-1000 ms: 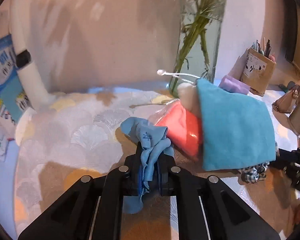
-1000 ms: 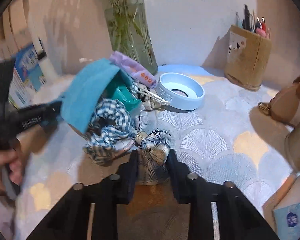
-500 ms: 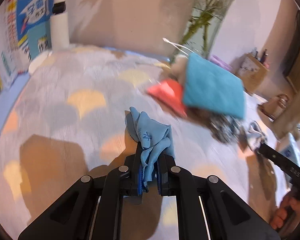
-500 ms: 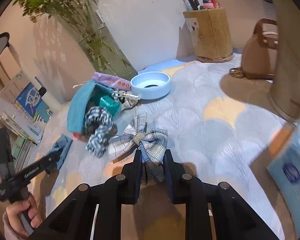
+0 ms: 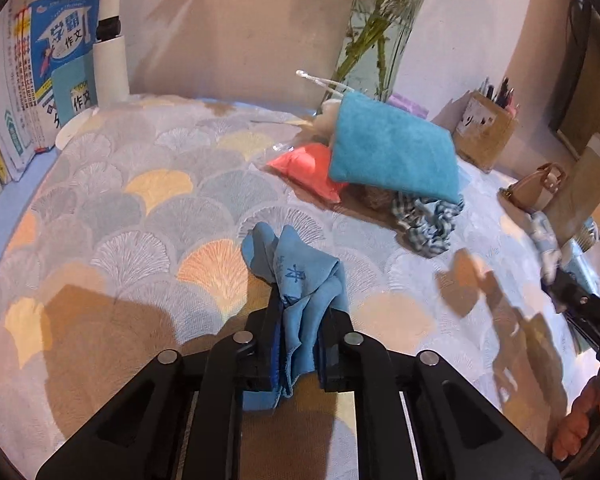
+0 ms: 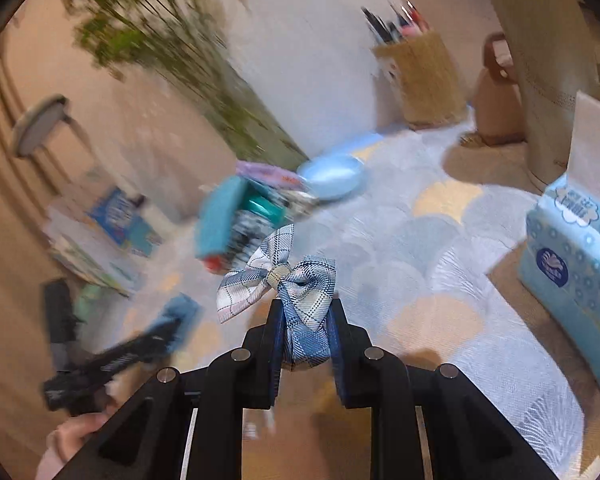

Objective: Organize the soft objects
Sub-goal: 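Grasp the light-blue cloth with left tool while right tool grasps the plaid scrunchie, then carry the cloth and scrunchie to the glass bowl and open both tools, then move both tools back to the items on the bed, then grasp the teal drawstring pouch with left tool while right tool grasps the plaid fuzzy hair tie, then carry the pouch and hair tie to the glass bowl and open both tools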

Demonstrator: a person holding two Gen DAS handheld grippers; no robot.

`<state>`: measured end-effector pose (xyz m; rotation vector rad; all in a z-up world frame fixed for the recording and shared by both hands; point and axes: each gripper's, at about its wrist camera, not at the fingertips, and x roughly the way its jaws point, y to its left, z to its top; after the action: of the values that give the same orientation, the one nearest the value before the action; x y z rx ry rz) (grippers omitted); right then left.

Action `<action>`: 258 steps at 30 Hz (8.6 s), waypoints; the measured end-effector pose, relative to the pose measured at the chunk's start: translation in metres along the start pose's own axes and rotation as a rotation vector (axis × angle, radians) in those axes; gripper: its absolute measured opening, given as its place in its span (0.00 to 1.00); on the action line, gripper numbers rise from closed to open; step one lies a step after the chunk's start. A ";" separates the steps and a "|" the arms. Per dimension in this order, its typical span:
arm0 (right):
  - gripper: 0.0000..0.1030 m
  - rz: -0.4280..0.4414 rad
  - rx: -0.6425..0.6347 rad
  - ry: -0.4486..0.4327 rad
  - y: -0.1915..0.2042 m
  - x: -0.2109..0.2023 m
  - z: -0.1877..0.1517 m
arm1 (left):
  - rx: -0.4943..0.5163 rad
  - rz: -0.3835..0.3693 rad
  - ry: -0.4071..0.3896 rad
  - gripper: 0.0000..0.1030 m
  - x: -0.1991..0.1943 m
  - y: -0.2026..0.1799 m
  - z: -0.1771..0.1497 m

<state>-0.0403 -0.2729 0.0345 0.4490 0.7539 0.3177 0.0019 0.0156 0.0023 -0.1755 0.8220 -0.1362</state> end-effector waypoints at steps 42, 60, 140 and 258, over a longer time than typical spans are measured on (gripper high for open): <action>0.20 -0.076 0.087 -0.435 -0.060 -0.205 0.156 | 0.191 -0.433 -0.356 0.09 -0.105 -0.289 0.104; 0.22 -0.428 0.282 -0.330 -0.230 -0.258 0.162 | 0.428 -0.532 -0.126 0.11 -0.016 -0.449 0.067; 0.07 -0.279 0.049 0.029 0.009 0.057 0.027 | 0.276 -0.351 0.095 0.13 -0.005 -0.069 0.092; 0.81 -0.567 0.064 -0.226 -0.199 -0.264 0.184 | 0.492 -0.541 0.069 0.78 -0.009 -0.462 0.037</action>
<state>-0.0674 -0.6080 0.2070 0.3075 0.6406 -0.2846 -0.0011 -0.4304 0.1299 0.0773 0.7709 -0.8484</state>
